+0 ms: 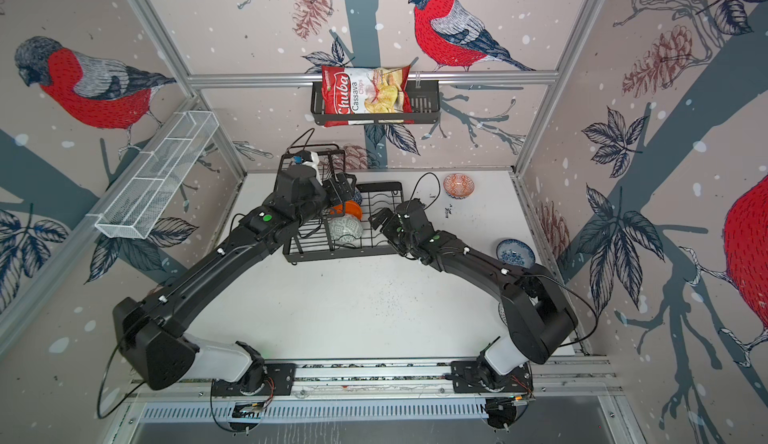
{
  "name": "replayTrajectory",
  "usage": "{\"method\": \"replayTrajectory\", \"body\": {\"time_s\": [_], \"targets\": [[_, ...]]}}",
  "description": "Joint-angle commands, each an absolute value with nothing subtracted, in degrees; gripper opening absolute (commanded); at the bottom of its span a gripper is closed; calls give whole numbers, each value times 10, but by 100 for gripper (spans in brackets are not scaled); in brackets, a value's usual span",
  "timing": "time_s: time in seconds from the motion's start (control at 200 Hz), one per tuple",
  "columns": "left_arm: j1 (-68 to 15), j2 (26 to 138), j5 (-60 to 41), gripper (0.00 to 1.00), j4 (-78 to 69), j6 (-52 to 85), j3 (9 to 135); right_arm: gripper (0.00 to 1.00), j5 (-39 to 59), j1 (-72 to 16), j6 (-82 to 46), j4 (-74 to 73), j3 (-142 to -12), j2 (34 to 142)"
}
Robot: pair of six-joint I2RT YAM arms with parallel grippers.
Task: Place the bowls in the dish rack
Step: 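Open the right gripper and draw it back from the rack, then reach the right gripper to the blue-and-orange ikat bowl beyond the rack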
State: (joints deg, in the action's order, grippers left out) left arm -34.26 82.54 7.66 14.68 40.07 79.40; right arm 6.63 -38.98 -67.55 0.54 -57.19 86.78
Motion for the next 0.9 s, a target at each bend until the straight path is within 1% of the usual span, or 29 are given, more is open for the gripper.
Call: {"method": "replayTrajectory", "body": {"time_s": [0.0,0.17,0.31,0.4,0.485,0.565,0.69,0.79,0.895], "targets": [[-353,850,77,98,172,405,816,99,35,-381,-655,71,-576,847],[-382,904,72,98,185,393,866,100,18,-345,-667,107,-556,806],[-400,942,72,98,186,387,896,99,41,-303,-671,66,-497,759],[-402,968,52,98,186,386,918,100,40,-281,-666,40,-469,729],[-402,1003,26,98,208,381,962,100,13,-251,-618,66,-482,721],[-402,1044,5,98,237,376,1014,100,-47,-224,-566,115,-519,723],[-403,1095,-16,98,257,370,1077,100,-24,-136,-522,140,-579,786],[-403,1136,-33,98,276,359,1130,99,17,-70,-501,188,-663,881],[-403,1193,-53,98,313,349,1208,99,28,-36,-464,249,-776,998]]}}
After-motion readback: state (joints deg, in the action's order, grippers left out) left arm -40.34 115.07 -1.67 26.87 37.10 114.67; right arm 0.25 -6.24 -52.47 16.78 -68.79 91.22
